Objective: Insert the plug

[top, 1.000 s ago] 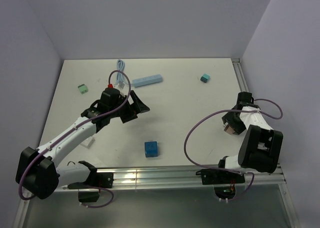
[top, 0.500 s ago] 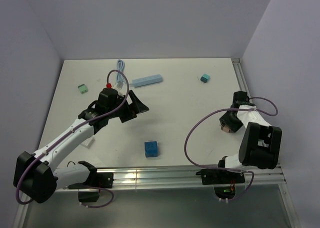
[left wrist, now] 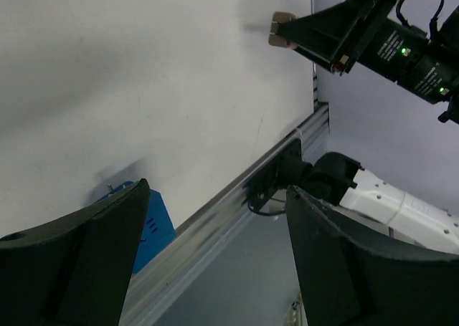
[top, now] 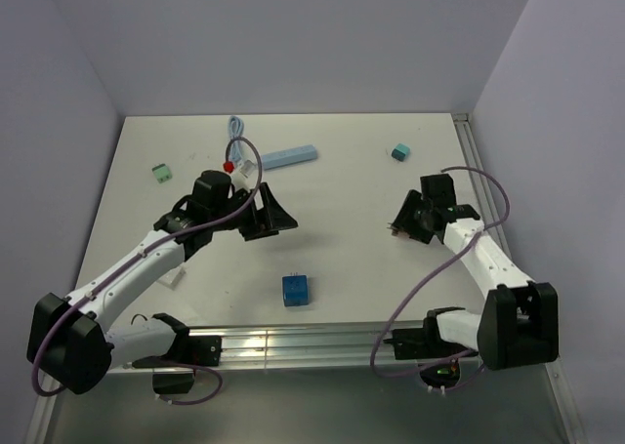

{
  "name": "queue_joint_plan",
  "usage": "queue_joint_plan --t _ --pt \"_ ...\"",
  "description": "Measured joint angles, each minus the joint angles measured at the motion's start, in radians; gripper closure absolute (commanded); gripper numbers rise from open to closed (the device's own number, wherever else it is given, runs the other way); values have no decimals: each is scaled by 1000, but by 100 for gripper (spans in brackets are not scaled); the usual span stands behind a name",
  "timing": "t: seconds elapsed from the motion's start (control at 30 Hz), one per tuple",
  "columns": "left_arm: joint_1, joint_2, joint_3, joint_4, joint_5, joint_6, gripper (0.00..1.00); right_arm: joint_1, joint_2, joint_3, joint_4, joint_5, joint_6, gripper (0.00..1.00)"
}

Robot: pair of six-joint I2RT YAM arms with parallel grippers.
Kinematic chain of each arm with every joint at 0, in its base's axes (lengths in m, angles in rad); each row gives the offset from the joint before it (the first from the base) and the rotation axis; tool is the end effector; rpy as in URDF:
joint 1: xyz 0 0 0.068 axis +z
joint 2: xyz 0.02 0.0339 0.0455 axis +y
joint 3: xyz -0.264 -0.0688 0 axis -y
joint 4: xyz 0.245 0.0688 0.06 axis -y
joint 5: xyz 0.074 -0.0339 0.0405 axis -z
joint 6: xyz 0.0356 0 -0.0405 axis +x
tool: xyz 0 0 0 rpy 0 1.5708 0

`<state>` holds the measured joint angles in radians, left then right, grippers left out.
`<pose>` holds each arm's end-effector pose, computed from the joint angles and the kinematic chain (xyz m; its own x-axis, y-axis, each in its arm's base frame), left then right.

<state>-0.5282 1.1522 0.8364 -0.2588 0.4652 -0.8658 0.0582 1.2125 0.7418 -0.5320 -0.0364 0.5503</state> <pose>0.2105 -0.1413 0.2781 -0.8950 -0.2659 -0.3583 0.1451 0.5859 -0.7973 0.2315 0.0148 0.2107 -0.7579 0.4793 -0.4426 0.3738 0.8750 0.3075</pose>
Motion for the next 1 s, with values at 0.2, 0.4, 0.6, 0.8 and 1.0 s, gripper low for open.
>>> queue_joint_plan --t 0.2,0.4,0.6,0.8,1.0 --pt "-65 21 0 31 69 34 21 185 -134 0 31 -112 48 79" --pt "-198 7 -14 91 60 32 23 309 -282 6 65 -188 142 78" --pt "-229 -60 -99 212 29 -39 24 370 -367 5 122 -223 232 77" --pt "-312 -66 -113 298 -95 -76 23 460 -393 -34 205 -225 377 75" --pt "-396 -80 -113 311 -282 -74 24 555 -446 -61 248 -147 530 75"
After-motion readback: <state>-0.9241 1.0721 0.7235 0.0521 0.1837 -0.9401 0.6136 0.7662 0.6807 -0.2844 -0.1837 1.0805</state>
